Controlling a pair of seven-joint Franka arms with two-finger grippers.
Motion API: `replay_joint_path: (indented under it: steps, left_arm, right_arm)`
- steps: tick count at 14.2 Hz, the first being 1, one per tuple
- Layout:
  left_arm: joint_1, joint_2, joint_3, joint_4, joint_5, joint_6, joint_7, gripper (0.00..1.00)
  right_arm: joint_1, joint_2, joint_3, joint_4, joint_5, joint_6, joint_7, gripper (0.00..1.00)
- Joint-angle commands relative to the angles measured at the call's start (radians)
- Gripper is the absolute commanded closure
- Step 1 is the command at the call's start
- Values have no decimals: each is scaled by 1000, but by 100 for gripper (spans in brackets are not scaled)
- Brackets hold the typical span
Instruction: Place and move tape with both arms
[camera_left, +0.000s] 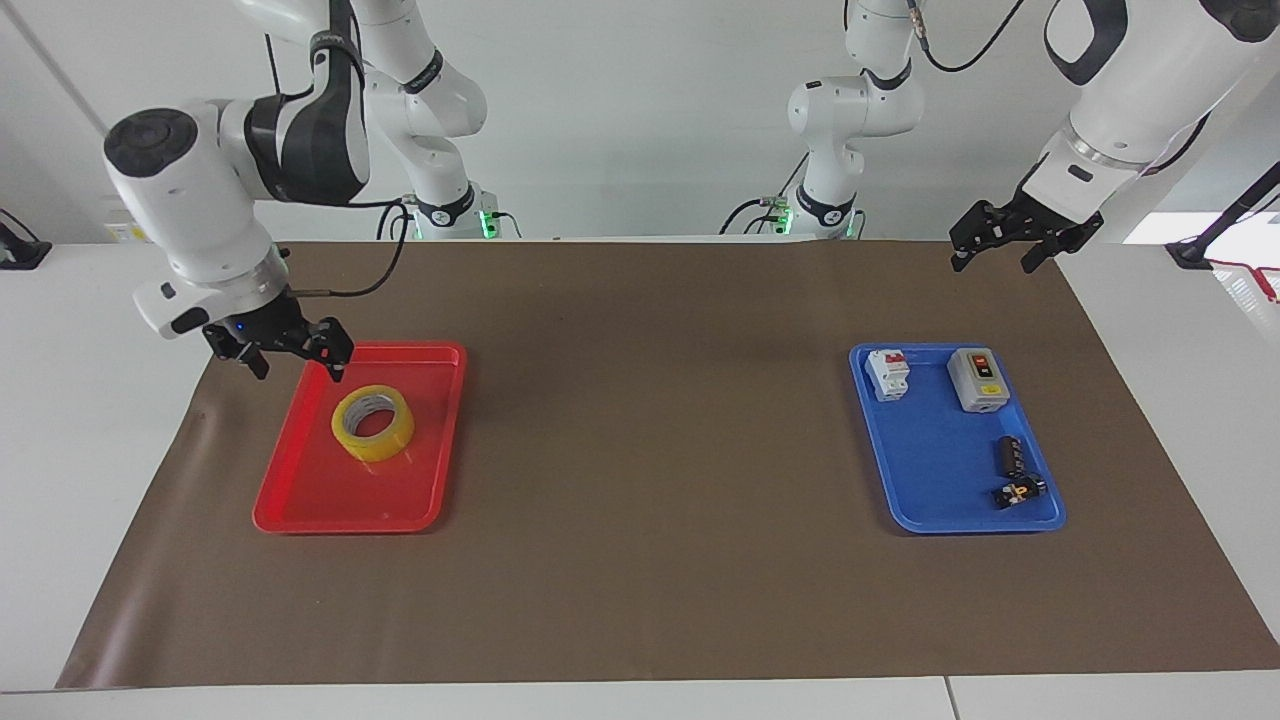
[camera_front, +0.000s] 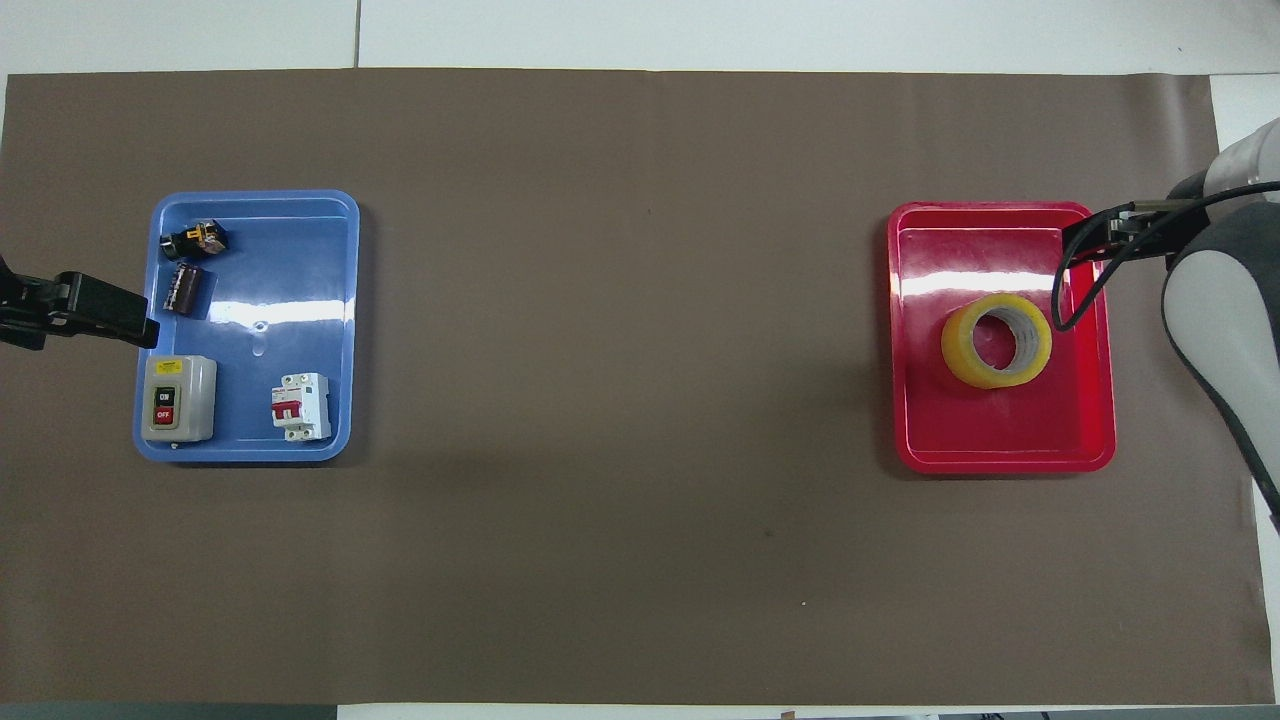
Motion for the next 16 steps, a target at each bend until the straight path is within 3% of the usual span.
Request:
replay_joint_path:
  steps: [1, 4, 8, 16]
  left_arm:
    - [6, -19, -5, -17, 22, 11, 5, 0]
    - [6, -19, -5, -17, 22, 11, 5, 0]
    - [6, -19, -5, -17, 22, 11, 5, 0]
    - [6, -19, -5, -17, 22, 11, 5, 0]
  right_arm:
    - [-8, -111, 7, 1, 26, -107, 47, 0]
    - [-19, -157, 0, 90, 46, -248, 47, 0]
    - [-4, -175, 9, 51, 74, -252, 49, 0]
    - [16, -163, 21, 86, 77, -287, 47, 0]
